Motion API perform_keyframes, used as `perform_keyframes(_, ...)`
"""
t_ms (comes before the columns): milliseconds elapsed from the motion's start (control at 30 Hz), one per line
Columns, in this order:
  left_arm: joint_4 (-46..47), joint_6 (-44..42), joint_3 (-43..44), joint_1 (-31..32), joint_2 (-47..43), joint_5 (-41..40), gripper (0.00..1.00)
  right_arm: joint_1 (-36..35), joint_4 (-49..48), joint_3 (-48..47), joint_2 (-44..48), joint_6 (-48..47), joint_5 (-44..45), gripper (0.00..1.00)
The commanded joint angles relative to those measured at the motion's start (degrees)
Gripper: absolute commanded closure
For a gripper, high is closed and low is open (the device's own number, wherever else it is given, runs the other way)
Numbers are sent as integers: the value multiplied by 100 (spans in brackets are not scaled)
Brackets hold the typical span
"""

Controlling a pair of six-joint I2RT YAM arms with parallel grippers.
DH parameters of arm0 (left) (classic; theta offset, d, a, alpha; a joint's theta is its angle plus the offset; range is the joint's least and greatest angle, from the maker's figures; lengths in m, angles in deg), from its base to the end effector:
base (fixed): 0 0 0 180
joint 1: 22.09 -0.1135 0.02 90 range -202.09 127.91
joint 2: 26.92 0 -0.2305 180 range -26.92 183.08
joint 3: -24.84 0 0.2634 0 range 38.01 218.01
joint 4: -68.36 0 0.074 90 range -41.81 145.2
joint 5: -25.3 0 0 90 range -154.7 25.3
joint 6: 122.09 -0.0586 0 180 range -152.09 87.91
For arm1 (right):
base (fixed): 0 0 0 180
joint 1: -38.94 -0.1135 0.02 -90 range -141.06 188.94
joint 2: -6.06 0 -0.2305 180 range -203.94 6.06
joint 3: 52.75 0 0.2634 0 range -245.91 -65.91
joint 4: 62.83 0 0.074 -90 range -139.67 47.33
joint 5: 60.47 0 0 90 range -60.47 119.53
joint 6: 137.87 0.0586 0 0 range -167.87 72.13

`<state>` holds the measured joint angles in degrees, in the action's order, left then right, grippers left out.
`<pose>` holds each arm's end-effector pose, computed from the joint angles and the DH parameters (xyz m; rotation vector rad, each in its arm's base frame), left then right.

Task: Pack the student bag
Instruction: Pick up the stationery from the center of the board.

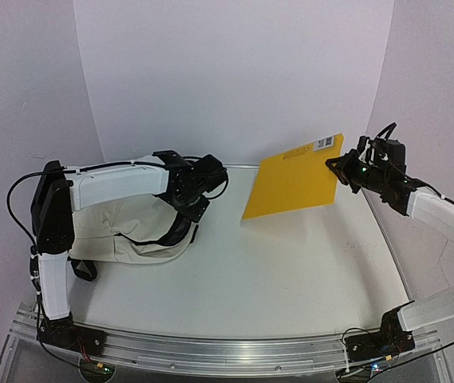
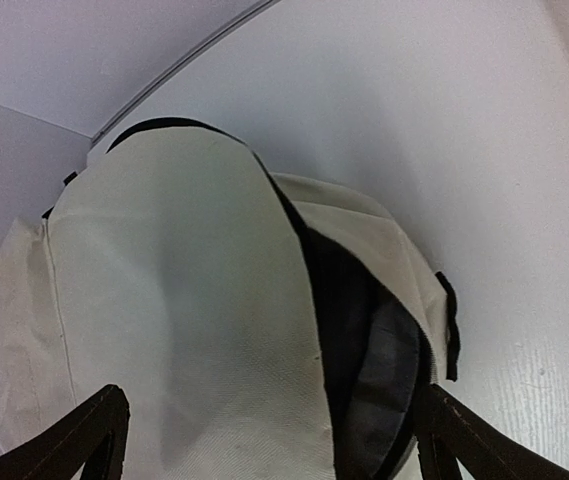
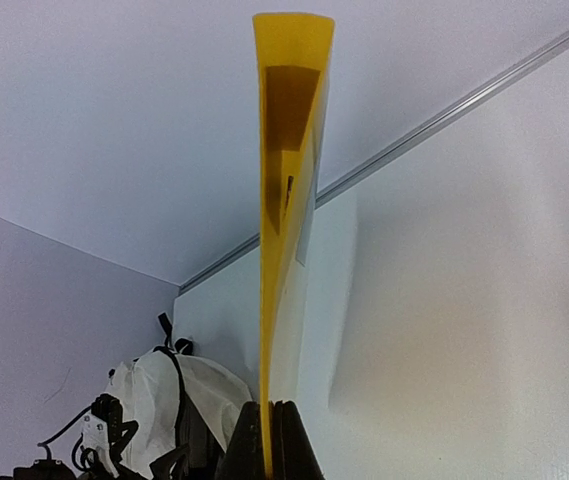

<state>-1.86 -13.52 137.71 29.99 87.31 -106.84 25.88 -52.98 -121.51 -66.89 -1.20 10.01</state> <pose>0.2861 -0.3032 0.2060 0.5512 2.3537 0.5322 0.3273 0.0960 0.2833 0.3071 1.9052 1.0289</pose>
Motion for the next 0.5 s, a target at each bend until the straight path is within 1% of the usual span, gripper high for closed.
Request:
perform_keyframes(0, -501, 217, 62, 23, 169, -775, 0, -20, -424, -73, 150, 58, 38, 100)
perform_keyframes(133, -615, 207, -9, 22, 280, -995, 0, -21, -424, -105, 158, 60, -12, 100)
perform_keyframes(167, -637, 216, -12, 25, 273, -1035, 3, -18, -424, -104, 168, 66, -20, 100)
perform_keyframes(200, -637, 220, -20, 25, 245, -1066, 8, -17, -424, -101, 183, 73, -31, 100)
perform_keyframes(367, -460, 13, -98, 27, -1, -1217, 48, -16, -424, -109, 247, 141, -175, 100)
perform_keyframes(433, -390, -98, -97, 22, -101, -1235, 67, -18, -419, -111, 283, 166, -230, 100)
perform_keyframes(467, -353, -150, -109, 19, -164, -1225, 74, -19, -416, -106, 307, 173, -251, 100)
